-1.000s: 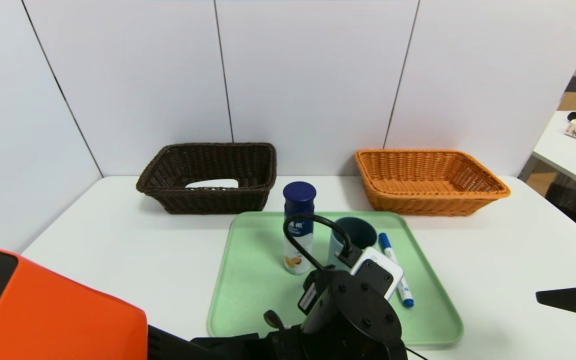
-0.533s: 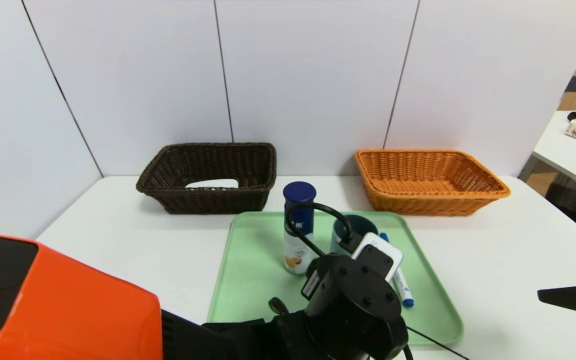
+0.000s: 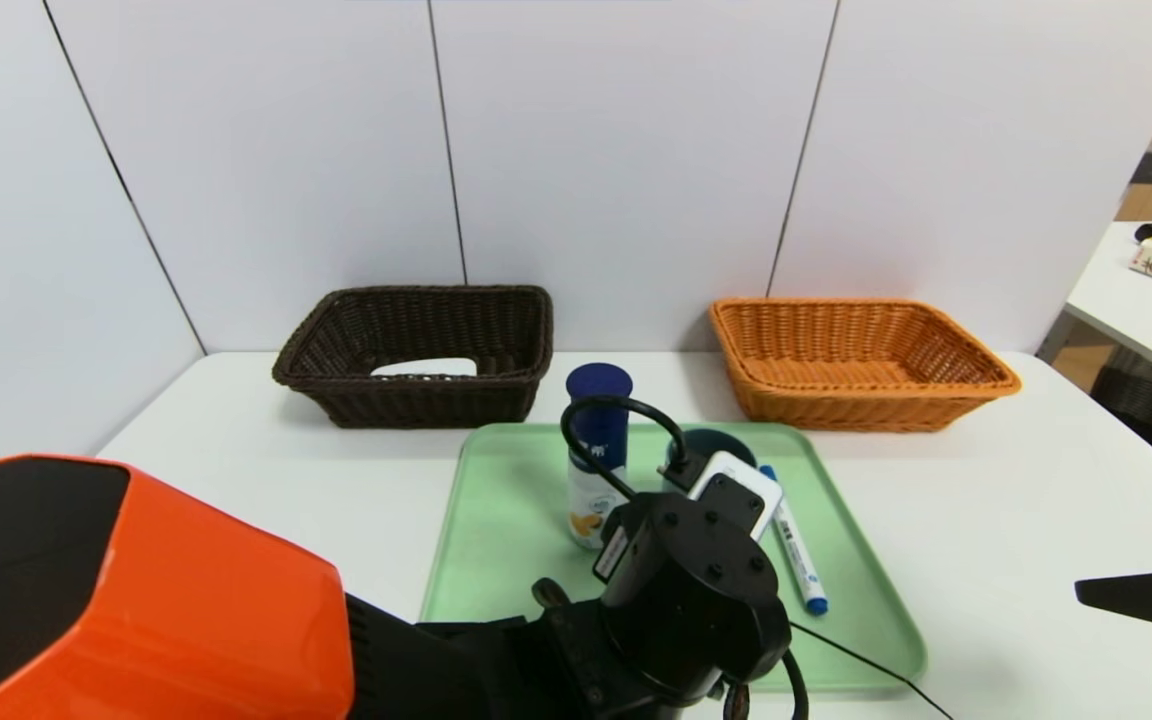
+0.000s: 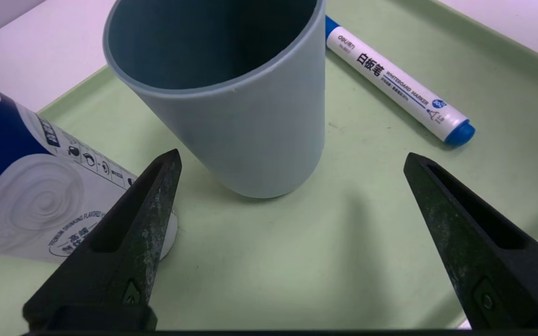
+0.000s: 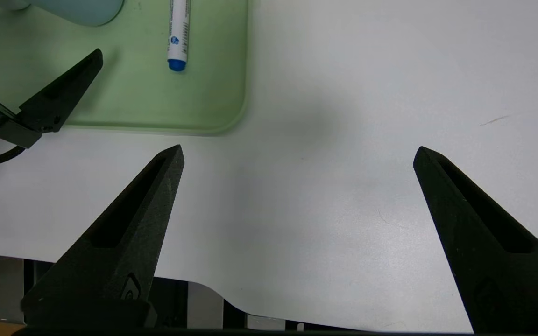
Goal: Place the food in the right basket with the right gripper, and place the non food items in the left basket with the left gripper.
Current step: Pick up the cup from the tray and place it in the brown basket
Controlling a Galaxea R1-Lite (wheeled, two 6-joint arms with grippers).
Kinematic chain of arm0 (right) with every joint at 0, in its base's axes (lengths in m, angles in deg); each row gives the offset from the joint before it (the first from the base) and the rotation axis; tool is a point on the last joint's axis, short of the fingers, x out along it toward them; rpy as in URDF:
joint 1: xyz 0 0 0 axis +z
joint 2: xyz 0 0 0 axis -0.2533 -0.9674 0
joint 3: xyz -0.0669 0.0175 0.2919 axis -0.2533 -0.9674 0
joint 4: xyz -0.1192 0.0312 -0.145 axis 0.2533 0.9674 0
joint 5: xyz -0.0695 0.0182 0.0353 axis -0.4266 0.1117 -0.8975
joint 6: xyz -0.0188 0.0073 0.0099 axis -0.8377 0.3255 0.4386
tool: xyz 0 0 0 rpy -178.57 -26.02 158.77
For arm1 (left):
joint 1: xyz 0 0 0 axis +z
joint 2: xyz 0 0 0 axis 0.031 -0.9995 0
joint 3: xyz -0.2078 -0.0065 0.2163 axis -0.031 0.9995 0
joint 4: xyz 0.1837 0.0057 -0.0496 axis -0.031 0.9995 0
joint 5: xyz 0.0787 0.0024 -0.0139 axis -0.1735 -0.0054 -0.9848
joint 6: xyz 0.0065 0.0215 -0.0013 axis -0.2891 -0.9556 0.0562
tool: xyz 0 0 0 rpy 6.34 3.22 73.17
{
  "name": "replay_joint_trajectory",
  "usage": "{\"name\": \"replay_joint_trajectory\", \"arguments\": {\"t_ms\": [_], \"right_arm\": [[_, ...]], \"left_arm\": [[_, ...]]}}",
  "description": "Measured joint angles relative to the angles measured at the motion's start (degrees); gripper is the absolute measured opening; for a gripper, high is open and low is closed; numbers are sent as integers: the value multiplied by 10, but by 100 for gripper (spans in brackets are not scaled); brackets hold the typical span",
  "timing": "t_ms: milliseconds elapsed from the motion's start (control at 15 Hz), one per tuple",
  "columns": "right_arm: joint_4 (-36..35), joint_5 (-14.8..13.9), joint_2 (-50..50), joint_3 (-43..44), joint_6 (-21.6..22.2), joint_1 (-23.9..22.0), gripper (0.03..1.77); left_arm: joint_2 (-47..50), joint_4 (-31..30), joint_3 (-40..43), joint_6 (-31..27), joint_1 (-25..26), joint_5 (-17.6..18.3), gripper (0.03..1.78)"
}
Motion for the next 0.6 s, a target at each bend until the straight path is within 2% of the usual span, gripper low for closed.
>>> {"name": "replay_joint_trajectory", "arguments": {"t_ms": [600], "right_arm": [[0, 0, 2, -1, 0, 0, 170]], "left_arm": [[-26, 1, -47, -4, 19, 0, 169]]}}
